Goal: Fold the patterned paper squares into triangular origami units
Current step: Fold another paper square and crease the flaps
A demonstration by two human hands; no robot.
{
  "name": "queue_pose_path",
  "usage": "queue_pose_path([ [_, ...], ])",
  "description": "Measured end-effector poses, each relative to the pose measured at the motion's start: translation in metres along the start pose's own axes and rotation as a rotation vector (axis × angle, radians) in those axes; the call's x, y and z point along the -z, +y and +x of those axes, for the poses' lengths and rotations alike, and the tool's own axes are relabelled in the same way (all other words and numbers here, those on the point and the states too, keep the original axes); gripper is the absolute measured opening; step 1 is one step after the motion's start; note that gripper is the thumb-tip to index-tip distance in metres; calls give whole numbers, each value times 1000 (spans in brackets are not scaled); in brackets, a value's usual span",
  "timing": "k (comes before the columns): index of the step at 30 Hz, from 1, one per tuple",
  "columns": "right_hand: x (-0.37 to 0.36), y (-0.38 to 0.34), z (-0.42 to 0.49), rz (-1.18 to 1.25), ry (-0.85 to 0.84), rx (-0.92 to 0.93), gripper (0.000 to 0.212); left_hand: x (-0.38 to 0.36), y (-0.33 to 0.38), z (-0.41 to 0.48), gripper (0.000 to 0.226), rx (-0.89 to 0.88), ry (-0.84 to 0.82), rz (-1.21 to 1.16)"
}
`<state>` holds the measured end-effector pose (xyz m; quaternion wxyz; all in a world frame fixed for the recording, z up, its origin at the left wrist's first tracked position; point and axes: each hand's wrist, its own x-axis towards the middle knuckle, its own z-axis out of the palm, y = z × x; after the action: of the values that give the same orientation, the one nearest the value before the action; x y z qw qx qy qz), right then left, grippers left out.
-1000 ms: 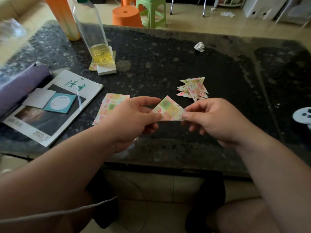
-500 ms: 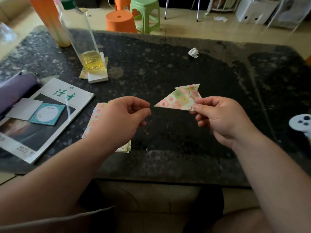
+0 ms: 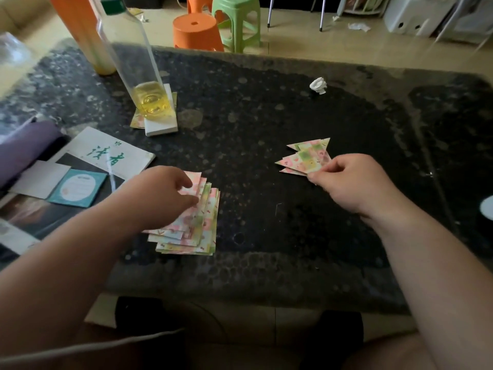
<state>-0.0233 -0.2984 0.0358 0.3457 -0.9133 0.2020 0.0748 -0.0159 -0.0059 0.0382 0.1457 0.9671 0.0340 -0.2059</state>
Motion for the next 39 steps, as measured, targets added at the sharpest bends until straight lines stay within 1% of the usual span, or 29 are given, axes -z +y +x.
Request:
queue_pose_path([
  [3,-17,-23,-18,-2,-119,88,20,-6,-10,-6,52,40,-13,38],
  [5,-33,-40,-31,26,-233,116,14,-13,-16,-11,62,57,-34,67],
  [7,-53,-57,-45,207,-383,60,6,-19,-23,-14,74,70,-31,84],
  [9,-69,-72,-57,429,-494,-45,16,-24,-30,-15,85,74,-7,90],
  [10,-76,-78,-61,526,-526,-93,17,-26,-33,-16,90,75,8,87],
  [11,-81,-82,-64,613,-550,-133,13,-28,-36,-17,93,79,20,81],
  [14,-95,-91,-66,738,-587,-223,19,-33,-42,-18,97,101,55,21],
  [16,-106,-94,-64,759,-598,-288,12,-34,-46,-17,97,105,71,-12],
  [17,-111,-94,-63,775,-600,-319,8,-34,-47,-17,96,106,74,-25],
  [18,-115,-95,-62,788,-604,-342,10,-34,-48,-17,95,105,76,-37],
  [20,-121,-96,-61,792,-620,-373,22,-34,-49,-16,90,91,81,-48],
  [21,-123,-96,-60,792,-634,-380,23,-34,-48,-17,88,82,86,-53],
  [23,-124,-97,-60,791,-647,-385,20,-35,-47,-18,84,64,107,-55],
  [27,-122,-98,-60,807,-637,-382,20,-37,-45,-21,80,38,165,-14],
  [28,-122,-98,-61,809,-640,-379,18,-38,-45,-21,79,33,173,-16],
  [30,-122,-97,-61,807,-656,-374,13,-37,-45,-24,76,7,195,-54],
  [33,-124,-95,-62,786,-651,-363,12,-35,-43,-30,71,-36,246,-184],
  [35,-124,-94,-60,767,-637,-359,12,-31,-42,-32,58,-19,271,-284],
  [37,-123,-94,-59,746,-635,-358,12,-26,-42,-34,35,19,263,-404],
  [39,-121,-93,-60,731,-646,-352,18,-23,-41,-33,19,66,243,-593],
])
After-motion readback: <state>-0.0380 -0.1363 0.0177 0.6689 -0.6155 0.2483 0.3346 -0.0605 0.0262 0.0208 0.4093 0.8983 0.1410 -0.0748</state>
